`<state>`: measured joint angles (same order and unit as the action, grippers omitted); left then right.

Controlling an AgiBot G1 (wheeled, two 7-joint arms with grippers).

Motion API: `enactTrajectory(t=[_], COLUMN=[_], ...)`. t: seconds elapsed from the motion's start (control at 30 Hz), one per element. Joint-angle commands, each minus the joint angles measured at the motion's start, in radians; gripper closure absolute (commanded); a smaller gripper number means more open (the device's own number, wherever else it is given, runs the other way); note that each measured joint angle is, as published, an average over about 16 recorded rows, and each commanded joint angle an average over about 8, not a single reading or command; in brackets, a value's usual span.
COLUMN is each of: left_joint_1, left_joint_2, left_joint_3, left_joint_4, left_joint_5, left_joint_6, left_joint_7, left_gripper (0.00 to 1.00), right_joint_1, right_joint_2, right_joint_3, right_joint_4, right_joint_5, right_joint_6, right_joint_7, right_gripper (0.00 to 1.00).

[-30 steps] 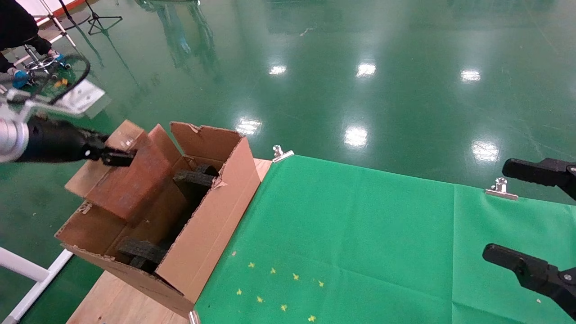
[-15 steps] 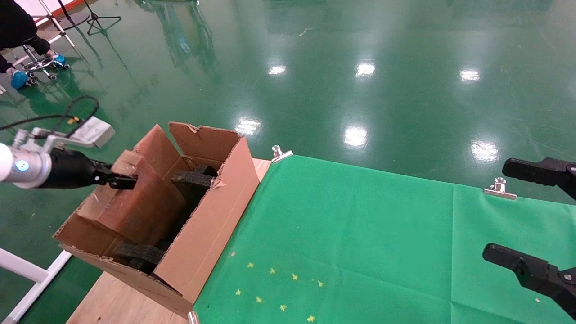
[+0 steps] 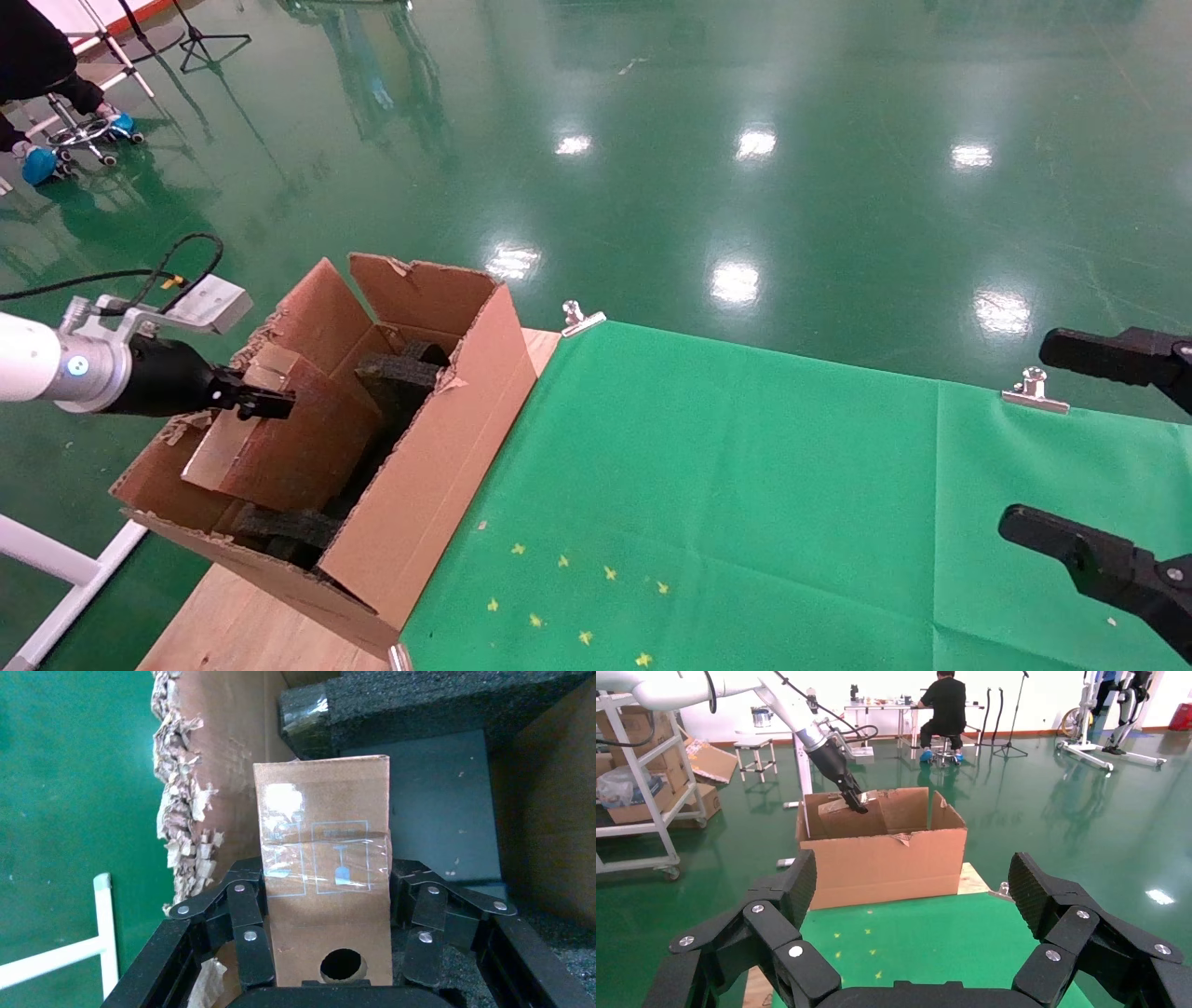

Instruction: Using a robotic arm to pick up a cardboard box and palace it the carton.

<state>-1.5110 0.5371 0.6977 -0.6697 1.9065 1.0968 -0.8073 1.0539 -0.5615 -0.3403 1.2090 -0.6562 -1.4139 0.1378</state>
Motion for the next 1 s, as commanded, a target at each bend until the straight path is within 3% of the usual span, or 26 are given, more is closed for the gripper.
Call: enactTrajectory(t=[0.03, 0.07, 0.1, 0.73, 0.87, 1.0], left_joint_1=[-0.003, -0.003, -0.003, -0.006, -0.012, -0.007], left_joint_2=[0.004, 0.004, 0.005, 0.002, -0.009, -0.040], left_joint_3=[0.001, 0.001, 0.001, -0.002, -0.023, -0.073], left_joint_4=[0.015, 0.017, 0.020, 0.000, -0.045, -0.128], left_joint_5=[0.002, 0.002, 0.002, 0.001, -0.046, -0.161], left_joint_6=[-0.003, -0.004, -0.005, 0.006, 0.016, 0.039], left_joint_7=[0.001, 0.002, 0.002, 0.006, 0.029, 0.074], left_gripper=[0.10, 0.01, 0.00, 0.00, 0.00, 0.00], right_joint_1=[0.000, 0.000, 0.000, 0.000, 0.000, 0.000], right_joint_2=[0.000, 0.000, 0.000, 0.000, 0.000, 0.000], right_joint_3=[0.000, 0.000, 0.000, 0.000, 0.000, 0.000], right_joint_4=[0.000, 0.000, 0.000, 0.000, 0.000, 0.000], right_joint_5=[0.000, 0.000, 0.000, 0.000, 0.000, 0.000], right_joint_6=[0.000, 0.000, 0.000, 0.000, 0.000, 0.000], right_joint_7=[0.000, 0.000, 0.000, 0.000, 0.000, 0.000], right_gripper=[0.00, 0.00, 0.00, 0.00, 0.00, 0.00])
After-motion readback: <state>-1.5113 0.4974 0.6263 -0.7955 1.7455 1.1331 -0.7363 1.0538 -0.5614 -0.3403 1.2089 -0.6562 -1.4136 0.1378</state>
